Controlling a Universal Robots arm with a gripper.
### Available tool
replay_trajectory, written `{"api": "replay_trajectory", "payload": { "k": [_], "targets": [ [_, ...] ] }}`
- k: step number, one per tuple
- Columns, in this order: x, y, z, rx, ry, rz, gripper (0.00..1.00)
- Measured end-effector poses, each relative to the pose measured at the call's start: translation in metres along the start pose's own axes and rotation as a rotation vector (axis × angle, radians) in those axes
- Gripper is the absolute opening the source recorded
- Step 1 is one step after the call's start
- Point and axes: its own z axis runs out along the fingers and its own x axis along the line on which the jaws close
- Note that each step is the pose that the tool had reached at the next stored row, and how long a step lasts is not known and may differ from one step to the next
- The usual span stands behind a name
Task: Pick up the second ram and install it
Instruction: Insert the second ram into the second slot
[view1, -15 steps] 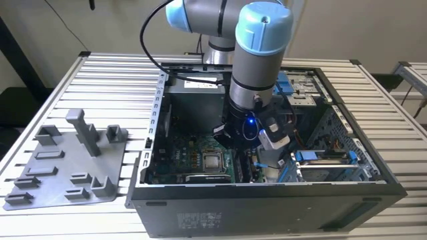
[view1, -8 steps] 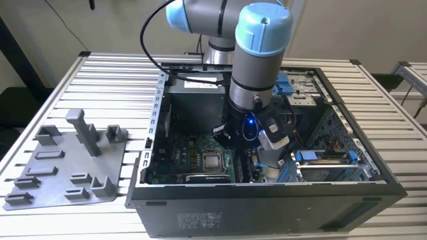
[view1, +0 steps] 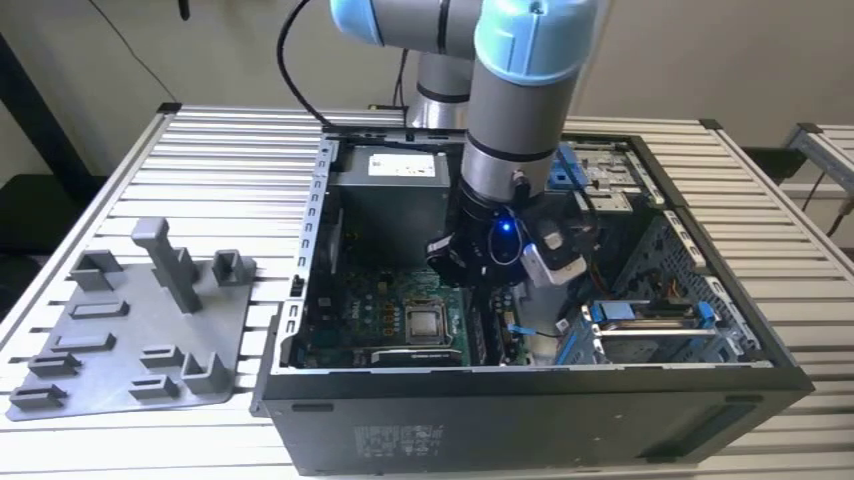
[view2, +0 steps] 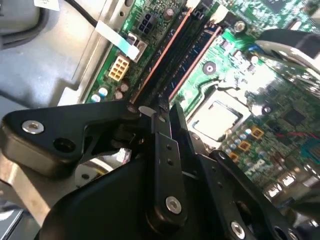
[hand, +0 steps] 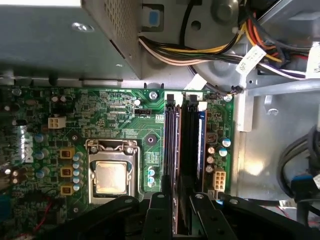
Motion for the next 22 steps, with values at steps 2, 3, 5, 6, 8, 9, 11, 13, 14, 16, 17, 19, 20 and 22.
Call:
{"api": "replay_trajectory", "payload": {
  "k": [2,3,5,6,8,9,11,13,14,16,17,19,20,22],
  "targets": [
    [-0.0002,-0.0002,-0.0091,-0.0001,0.0,0.0,0.22],
    [-0.0003,-0.0003,-0.0136,0.0001,0.0001,0.0,0.22],
    [-0.0004,-0.0004,-0.0167,0.0,0.0006,0.0,0.22],
    [-0.0004,-0.0004,-0.0167,0.0002,0.0006,0.0,0.22],
    [-0.0004,-0.0004,-0.0167,0.0011,0.0006,0.0,0.22],
    [-0.0004,-0.0004,-0.0167,0.0016,0.0006,0.0,0.2],
    [-0.0004,-0.0004,-0.0167,0.0025,0.0006,0.0,0.14],
    [-0.0004,-0.0004,-0.0167,0.0034,0.0006,0.0,0.11],
    [-0.0004,-0.0004,-0.0167,0.0039,0.0006,0.0,0.11],
    [-0.0003,-0.0004,-0.0167,0.0049,0.0006,0.0,0.11],
    [-0.0004,-0.0004,-0.0167,0.0053,0.0007,0.0,0.11],
    [-0.0003,-0.0004,-0.0167,0.0062,0.0007,0.0,0.11],
    [-0.0004,-0.0004,-0.0167,0.0067,0.0007,0.0,0.11],
    [-0.0004,-0.0004,-0.0167,0.0075,0.0007,0.0,0.11]
  ]
}}
